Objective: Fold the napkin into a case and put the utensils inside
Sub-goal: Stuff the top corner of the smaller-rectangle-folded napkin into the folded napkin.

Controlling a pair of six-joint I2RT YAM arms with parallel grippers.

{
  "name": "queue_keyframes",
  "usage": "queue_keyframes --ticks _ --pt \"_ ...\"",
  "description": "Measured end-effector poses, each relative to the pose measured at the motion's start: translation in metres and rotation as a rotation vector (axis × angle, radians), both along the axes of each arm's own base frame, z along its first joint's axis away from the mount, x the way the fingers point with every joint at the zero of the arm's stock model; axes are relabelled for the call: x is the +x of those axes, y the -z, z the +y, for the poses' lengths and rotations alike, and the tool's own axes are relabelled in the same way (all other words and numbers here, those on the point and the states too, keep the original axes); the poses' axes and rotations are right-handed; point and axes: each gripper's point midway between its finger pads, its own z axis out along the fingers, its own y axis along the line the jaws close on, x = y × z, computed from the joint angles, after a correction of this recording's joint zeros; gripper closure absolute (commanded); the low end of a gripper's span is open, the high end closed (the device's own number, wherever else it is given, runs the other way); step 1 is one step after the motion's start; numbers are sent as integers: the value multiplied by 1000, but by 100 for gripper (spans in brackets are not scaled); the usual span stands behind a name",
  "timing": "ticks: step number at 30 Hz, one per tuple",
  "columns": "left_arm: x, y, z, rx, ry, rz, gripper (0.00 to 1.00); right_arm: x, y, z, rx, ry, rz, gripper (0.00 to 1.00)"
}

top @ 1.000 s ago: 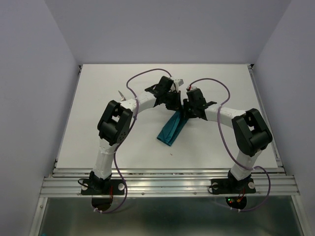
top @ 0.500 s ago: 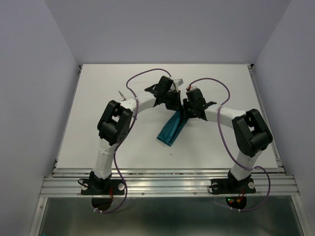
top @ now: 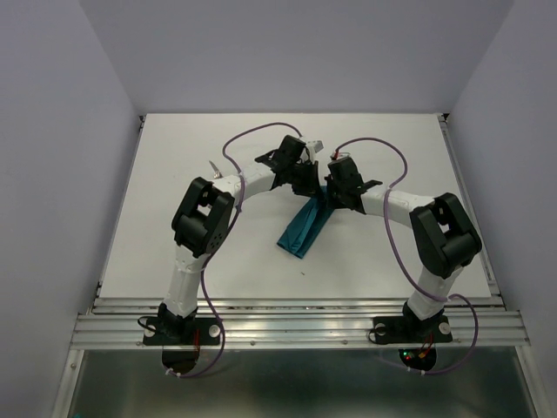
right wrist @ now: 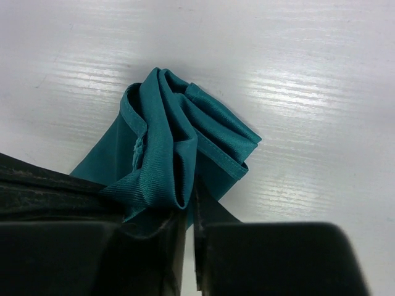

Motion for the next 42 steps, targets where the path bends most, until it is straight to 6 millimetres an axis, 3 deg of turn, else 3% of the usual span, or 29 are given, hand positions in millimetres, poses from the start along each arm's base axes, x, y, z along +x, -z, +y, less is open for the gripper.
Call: queue_keyframes --ticks 5,17,42 --pt "-3 5 2 4 4 12 100 1 0 -1 3 16 -4 99" --pt "-10 15 6 20 6 38 100 -3 5 -1 76 97 -20 99" --pt "-20 37 25 152 -5 69 100 -4 -13 9 224 149 -81 99"
